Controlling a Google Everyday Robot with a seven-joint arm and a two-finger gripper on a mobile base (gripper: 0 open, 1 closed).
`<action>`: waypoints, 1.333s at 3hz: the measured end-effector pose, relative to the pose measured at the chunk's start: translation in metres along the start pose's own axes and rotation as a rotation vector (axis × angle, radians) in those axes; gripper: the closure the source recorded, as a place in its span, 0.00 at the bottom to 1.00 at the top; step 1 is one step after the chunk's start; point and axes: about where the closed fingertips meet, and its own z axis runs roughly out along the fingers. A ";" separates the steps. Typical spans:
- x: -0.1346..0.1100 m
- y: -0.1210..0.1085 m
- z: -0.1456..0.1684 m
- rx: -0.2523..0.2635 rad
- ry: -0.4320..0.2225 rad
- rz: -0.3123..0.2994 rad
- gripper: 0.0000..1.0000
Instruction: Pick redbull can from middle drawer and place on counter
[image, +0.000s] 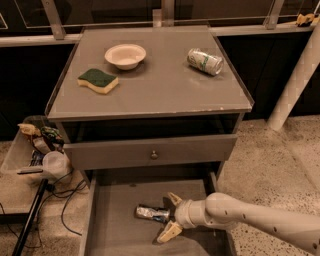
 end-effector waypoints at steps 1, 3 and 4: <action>0.001 0.000 0.008 -0.004 0.001 0.015 0.00; 0.001 0.000 0.008 -0.004 0.001 0.015 0.41; 0.001 0.000 0.008 -0.004 0.001 0.015 0.64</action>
Offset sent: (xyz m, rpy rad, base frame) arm 0.0019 0.0048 -0.0054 0.0029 0.0125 -0.0060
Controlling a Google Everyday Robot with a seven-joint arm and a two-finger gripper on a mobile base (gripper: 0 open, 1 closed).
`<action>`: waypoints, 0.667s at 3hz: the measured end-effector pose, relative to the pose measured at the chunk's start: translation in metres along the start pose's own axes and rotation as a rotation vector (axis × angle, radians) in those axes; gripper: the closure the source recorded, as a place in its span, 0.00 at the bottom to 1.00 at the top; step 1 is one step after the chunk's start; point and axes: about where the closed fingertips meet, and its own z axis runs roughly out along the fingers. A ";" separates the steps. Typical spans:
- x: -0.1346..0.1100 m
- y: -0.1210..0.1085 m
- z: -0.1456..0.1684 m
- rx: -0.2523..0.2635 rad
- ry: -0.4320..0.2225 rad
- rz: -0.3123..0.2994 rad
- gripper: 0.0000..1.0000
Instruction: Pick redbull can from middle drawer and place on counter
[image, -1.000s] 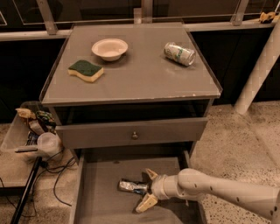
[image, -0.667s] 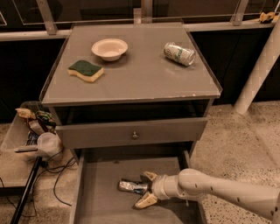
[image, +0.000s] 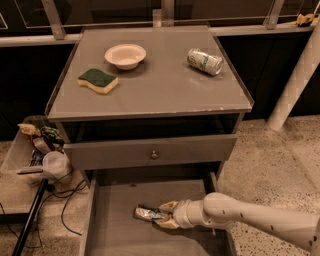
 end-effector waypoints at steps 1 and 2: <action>0.000 0.000 0.000 0.000 0.000 0.000 0.87; 0.000 0.000 0.000 0.000 0.000 0.000 1.00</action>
Offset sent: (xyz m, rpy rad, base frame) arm 0.0000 0.0000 0.0000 0.0000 0.0000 0.0000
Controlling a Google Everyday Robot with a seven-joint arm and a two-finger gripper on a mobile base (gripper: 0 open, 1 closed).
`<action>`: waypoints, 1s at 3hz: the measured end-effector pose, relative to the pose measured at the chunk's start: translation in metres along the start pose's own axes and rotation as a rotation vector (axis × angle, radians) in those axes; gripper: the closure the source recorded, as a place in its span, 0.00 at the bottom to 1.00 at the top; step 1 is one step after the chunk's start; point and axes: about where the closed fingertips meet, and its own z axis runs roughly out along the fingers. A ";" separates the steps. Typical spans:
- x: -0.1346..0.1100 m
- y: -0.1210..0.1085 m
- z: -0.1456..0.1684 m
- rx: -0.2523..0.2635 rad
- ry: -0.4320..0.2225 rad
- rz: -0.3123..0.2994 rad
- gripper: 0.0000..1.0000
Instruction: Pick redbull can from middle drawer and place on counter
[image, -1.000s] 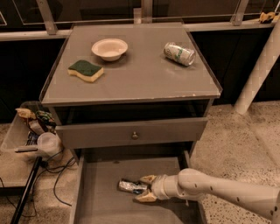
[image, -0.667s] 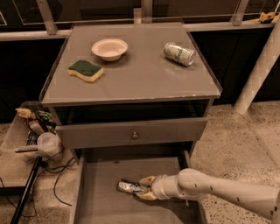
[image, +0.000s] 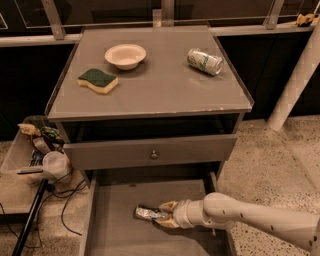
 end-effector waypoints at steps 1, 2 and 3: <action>-0.002 0.001 -0.002 -0.003 0.004 -0.005 1.00; -0.018 0.008 -0.025 0.014 0.006 -0.043 1.00; -0.047 0.025 -0.058 0.034 0.003 -0.123 1.00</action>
Offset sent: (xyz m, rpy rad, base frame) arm -0.0248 -0.0171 0.0782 -0.0462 -0.1071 0.0328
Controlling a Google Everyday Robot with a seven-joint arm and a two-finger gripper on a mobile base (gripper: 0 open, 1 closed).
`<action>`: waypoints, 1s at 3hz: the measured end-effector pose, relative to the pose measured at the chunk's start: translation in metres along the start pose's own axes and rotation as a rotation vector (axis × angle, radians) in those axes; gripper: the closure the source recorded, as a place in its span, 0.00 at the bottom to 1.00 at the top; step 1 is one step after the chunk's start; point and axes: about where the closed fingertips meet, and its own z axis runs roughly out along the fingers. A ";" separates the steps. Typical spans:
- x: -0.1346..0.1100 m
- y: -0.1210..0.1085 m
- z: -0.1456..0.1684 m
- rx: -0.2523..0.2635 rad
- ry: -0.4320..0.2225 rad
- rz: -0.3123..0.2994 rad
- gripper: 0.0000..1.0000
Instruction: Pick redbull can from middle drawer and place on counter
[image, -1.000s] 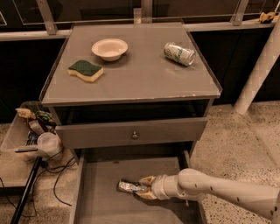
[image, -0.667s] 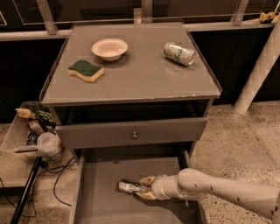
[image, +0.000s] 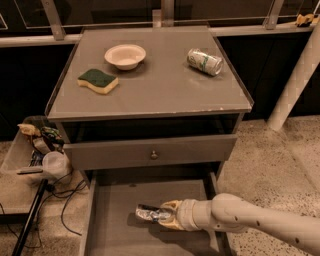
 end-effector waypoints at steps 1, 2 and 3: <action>-0.031 0.012 -0.031 0.020 -0.009 -0.070 1.00; -0.070 0.011 -0.065 0.023 -0.003 -0.110 1.00; -0.116 -0.014 -0.116 0.046 0.002 -0.105 1.00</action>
Offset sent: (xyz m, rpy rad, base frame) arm -0.0266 -0.0025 0.1687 -0.0639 -0.1431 0.0768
